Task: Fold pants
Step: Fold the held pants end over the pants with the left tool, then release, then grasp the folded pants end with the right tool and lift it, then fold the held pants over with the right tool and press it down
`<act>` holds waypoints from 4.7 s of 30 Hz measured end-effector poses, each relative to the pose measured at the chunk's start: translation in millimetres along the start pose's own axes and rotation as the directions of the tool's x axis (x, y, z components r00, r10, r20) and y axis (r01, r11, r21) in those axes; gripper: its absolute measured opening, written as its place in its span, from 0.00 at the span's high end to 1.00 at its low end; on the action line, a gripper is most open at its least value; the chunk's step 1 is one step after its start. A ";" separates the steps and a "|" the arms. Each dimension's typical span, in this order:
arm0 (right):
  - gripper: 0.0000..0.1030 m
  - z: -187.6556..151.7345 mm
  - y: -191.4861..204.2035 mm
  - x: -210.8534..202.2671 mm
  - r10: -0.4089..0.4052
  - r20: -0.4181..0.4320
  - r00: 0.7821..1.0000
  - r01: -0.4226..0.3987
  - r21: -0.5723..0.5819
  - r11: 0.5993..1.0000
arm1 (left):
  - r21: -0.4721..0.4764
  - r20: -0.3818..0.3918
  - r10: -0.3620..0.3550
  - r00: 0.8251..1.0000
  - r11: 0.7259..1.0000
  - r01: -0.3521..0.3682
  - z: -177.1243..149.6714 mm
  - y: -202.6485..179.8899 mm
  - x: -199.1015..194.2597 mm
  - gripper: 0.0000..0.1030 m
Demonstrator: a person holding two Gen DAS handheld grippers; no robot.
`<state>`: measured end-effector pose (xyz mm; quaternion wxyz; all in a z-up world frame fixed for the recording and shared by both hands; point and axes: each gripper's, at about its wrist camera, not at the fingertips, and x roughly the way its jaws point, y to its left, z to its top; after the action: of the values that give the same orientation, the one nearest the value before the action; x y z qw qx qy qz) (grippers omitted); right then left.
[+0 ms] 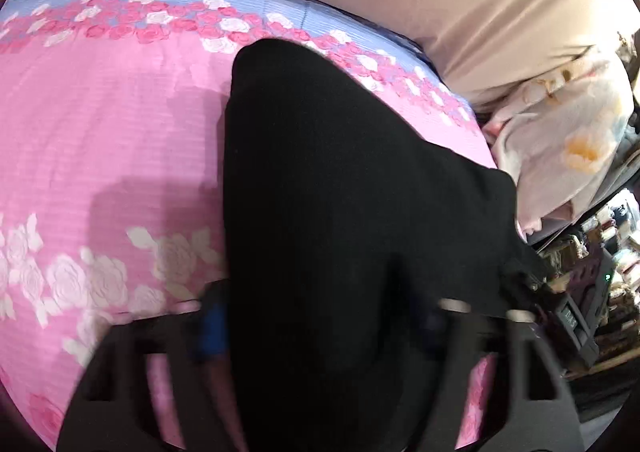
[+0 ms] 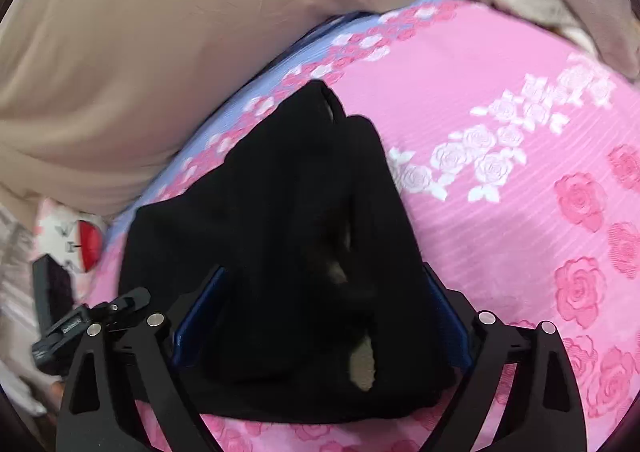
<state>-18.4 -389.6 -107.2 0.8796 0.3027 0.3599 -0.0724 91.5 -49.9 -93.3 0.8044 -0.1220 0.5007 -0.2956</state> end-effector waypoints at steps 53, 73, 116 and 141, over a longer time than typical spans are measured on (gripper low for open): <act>0.87 -27.2 131.9 5.9 0.306 -0.158 0.939 -0.332 -0.178 0.926 | 0.098 0.290 0.302 0.908 0.935 -0.342 -17.9 -5.6 -131.8 0.12; 0.75 -22.4 73.0 -38.0 0.216 -0.089 0.972 -0.227 -0.156 0.961 | 0.178 0.226 0.448 0.865 0.854 -0.489 -22.6 -21.7 -66.9 0.06; 0.46 -12.8 99.2 -17.1 0.194 -0.168 0.966 -0.244 -0.367 0.898 | 0.256 0.077 -0.142 0.987 0.959 0.118 1.9 -67.3 -66.8 0.90; 0.46 14.0 18.8 14.9 0.526 -0.238 0.817 -0.528 0.060 0.847 | 0.404 0.000 -0.145 0.989 0.905 0.132 -46.5 -90.9 -48.8 0.64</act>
<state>7.3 -381.3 -100.5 0.8151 0.3930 0.3686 0.2130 2.8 -88.4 -34.6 0.7966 0.0065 0.4072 -0.4467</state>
